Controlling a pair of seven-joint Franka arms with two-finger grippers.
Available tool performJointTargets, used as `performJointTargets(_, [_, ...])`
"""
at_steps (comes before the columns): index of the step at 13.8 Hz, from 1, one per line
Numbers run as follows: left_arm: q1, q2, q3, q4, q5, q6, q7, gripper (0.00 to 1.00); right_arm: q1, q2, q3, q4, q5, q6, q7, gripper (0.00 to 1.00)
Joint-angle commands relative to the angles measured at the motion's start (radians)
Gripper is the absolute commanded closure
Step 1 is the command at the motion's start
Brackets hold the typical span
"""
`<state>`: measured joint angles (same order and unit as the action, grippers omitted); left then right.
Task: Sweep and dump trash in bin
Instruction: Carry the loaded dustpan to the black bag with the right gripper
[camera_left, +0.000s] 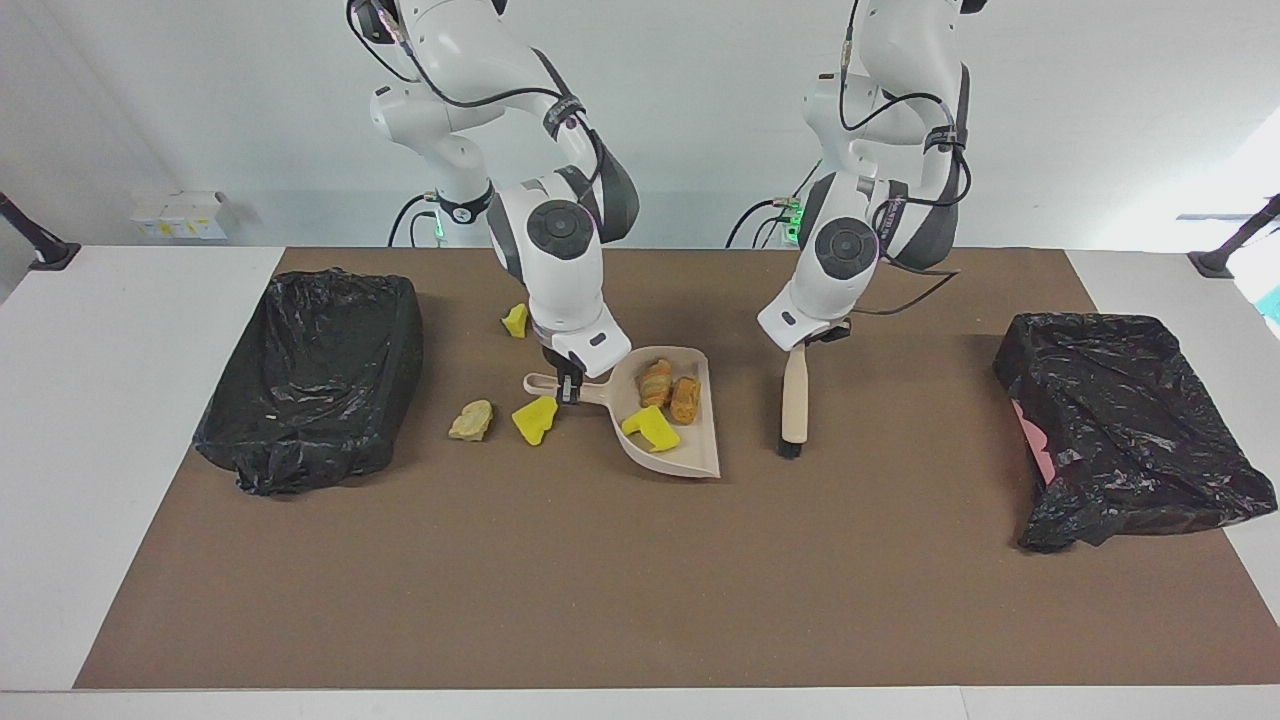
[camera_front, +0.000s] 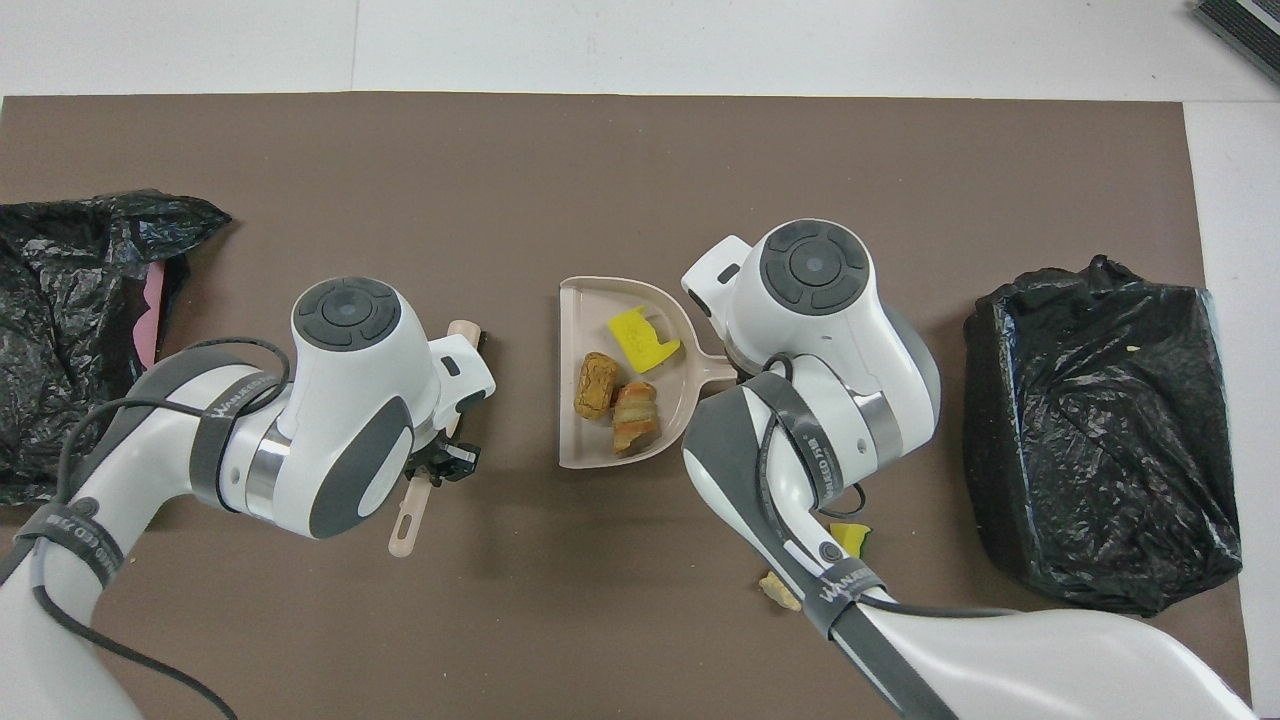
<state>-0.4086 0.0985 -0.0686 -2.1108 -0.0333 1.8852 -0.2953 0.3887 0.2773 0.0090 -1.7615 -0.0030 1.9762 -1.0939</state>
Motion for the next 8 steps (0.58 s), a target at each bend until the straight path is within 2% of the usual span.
performJointTargets(1, [-0.1,-0.106,0.007,-0.148,-0.013,0.11,-0.178,1.0,-0.117,-0.154,0.011,-0.105,0.064,-0.061,-0.13,1.0])
performJointTargets(5, [-0.211,-0.206,0.006,-0.326,-0.111,0.294,-0.301,1.0,-0.273,-0.294,0.009,-0.131,0.066,-0.207,-0.302,1.0])
performJointTargets(8, [-0.312,-0.259,0.006,-0.394,-0.16,0.336,-0.41,1.0,-0.42,-0.391,0.003,-0.176,0.063,-0.276,-0.476,1.0])
